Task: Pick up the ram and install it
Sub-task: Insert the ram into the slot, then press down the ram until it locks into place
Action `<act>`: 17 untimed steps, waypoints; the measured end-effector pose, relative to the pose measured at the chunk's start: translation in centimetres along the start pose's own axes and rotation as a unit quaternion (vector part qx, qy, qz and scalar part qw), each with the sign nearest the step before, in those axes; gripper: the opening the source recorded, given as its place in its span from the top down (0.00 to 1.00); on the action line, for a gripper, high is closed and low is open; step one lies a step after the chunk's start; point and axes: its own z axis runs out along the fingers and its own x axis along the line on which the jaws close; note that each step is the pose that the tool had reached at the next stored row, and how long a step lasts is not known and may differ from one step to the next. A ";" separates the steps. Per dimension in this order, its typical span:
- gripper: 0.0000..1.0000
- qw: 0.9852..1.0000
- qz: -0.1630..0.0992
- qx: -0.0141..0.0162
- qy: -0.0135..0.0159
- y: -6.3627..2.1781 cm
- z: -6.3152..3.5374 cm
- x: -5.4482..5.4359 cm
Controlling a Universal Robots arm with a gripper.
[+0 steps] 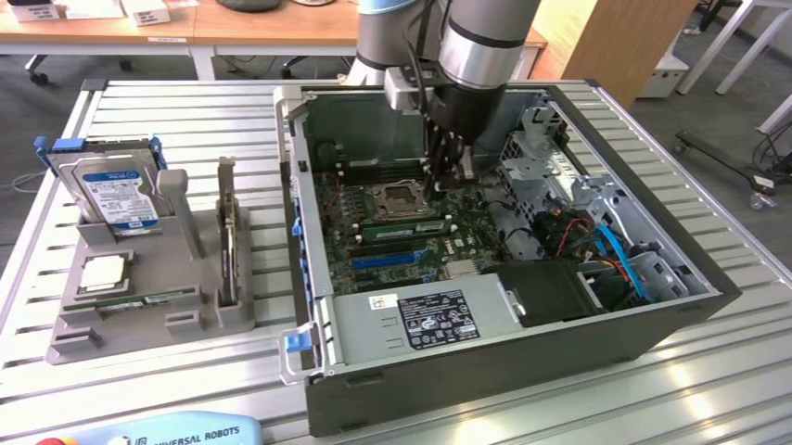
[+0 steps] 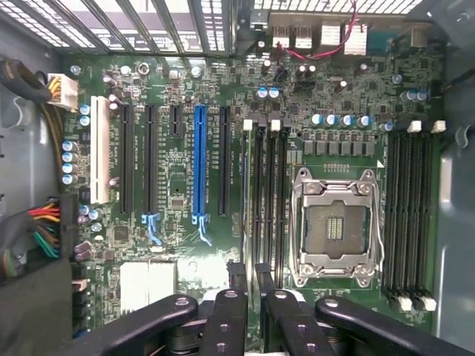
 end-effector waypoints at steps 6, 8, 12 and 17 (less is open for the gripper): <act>0.81 1.000 0.000 0.000 0.000 0.02 -0.80 0.0; 0.81 1.000 0.000 0.000 0.000 0.02 -0.82 0.0; 0.81 1.000 0.000 0.000 0.000 0.02 -0.83 0.0; 0.81 1.000 0.000 0.000 0.000 0.02 -0.83 0.0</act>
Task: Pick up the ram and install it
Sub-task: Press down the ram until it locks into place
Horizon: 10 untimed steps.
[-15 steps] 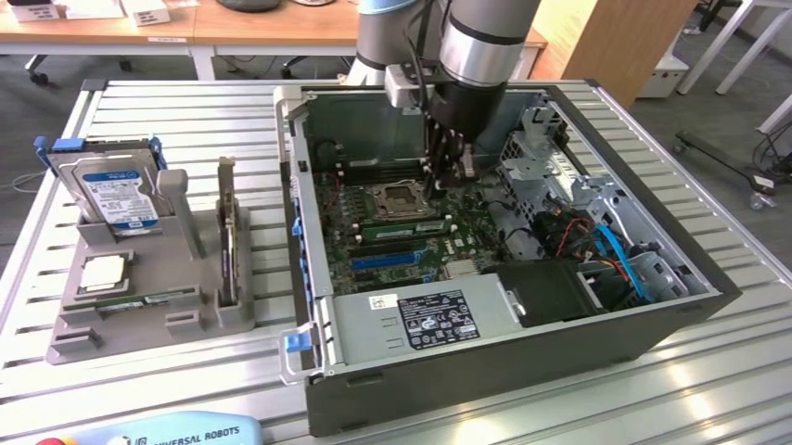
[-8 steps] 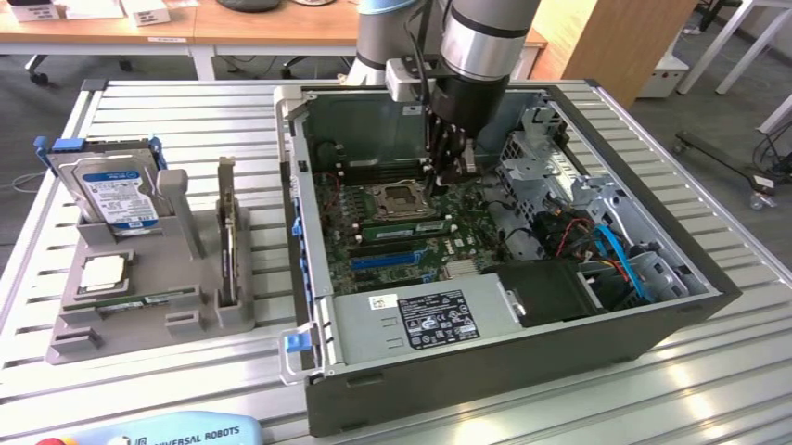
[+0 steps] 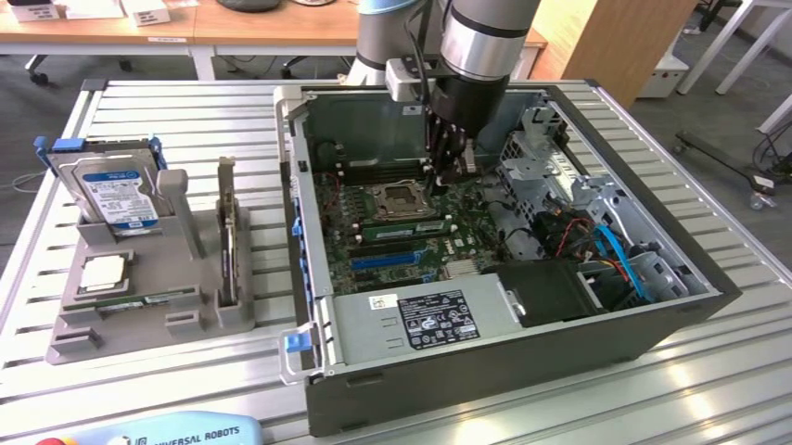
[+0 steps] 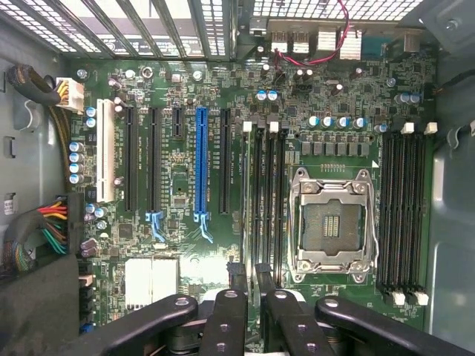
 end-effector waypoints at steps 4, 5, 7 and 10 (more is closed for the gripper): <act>0.81 1.000 0.000 0.000 0.000 0.00 0.00 0.0; 0.81 1.000 0.000 0.000 0.000 0.00 0.00 0.0; 0.81 1.000 0.000 0.000 0.000 0.00 0.00 0.0; 0.89 1.000 0.000 0.000 0.000 0.00 0.00 0.0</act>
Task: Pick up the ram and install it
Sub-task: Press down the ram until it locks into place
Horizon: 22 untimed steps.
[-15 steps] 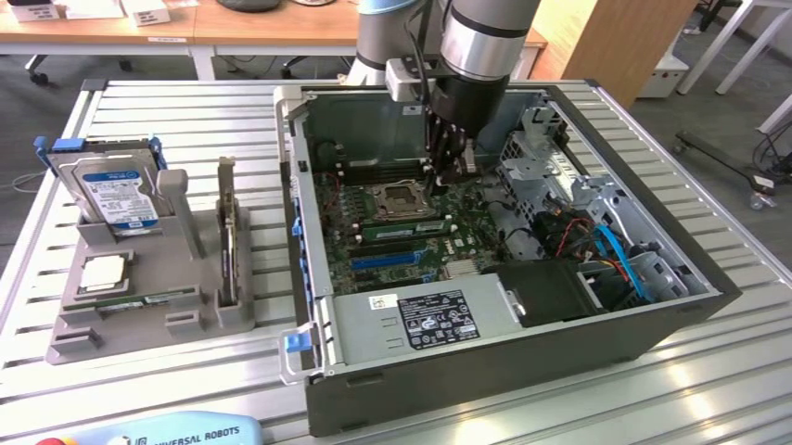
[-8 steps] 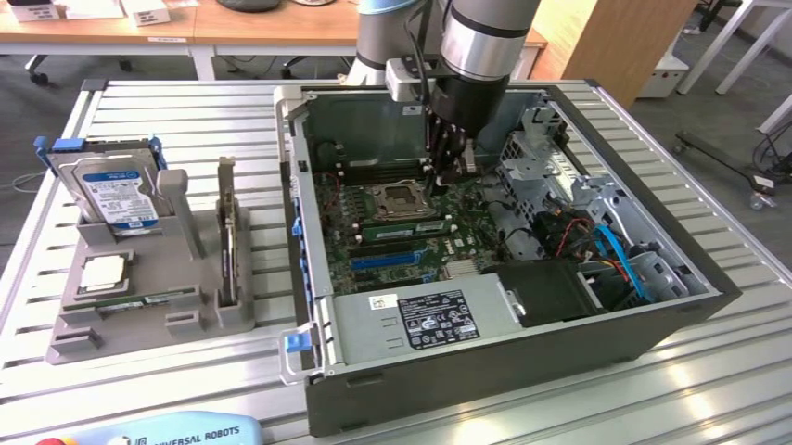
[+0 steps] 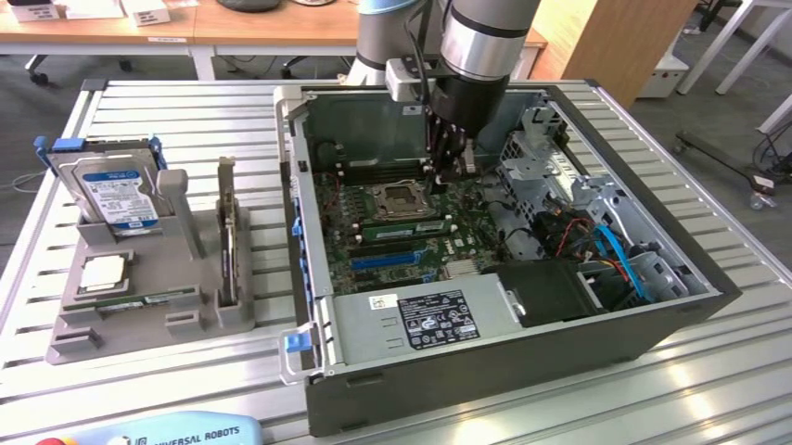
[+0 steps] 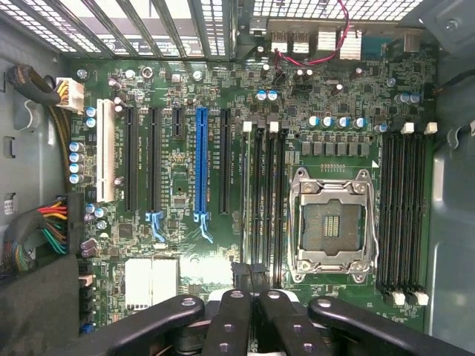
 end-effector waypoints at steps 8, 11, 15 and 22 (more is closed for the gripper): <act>0.90 1.000 0.000 0.000 0.000 -0.01 0.00 0.0; 0.90 1.000 0.000 0.000 0.000 -0.17 -0.01 0.0; 0.90 1.000 0.000 0.000 0.000 -0.70 -0.02 0.0; 0.90 1.000 0.000 0.000 0.000 -1.76 -0.04 0.0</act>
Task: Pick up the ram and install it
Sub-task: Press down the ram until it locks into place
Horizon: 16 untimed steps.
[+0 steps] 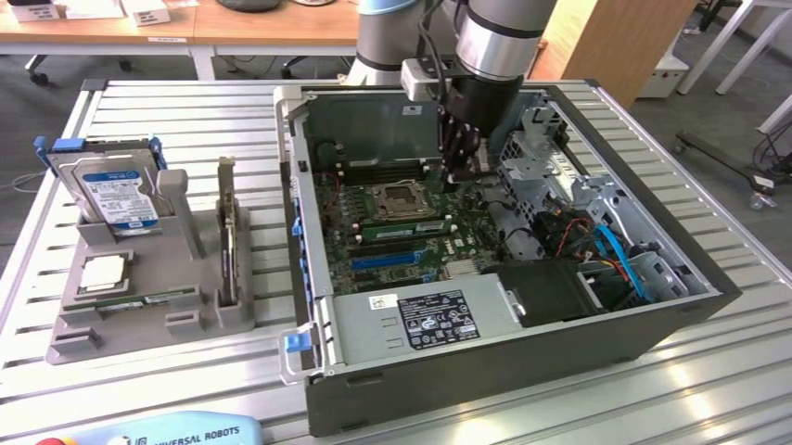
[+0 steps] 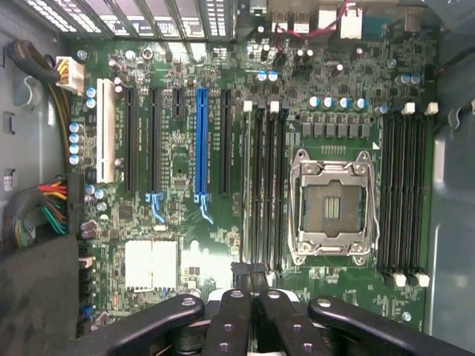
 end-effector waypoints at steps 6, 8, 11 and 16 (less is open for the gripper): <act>0.90 1.000 0.001 0.000 0.000 -0.76 -0.02 0.0; 0.90 1.000 0.001 0.000 0.000 -1.01 -0.02 0.0; 0.90 1.000 0.001 0.000 0.000 -1.34 -0.03 0.0; 0.90 1.000 0.001 0.000 0.000 -1.46 -0.03 0.0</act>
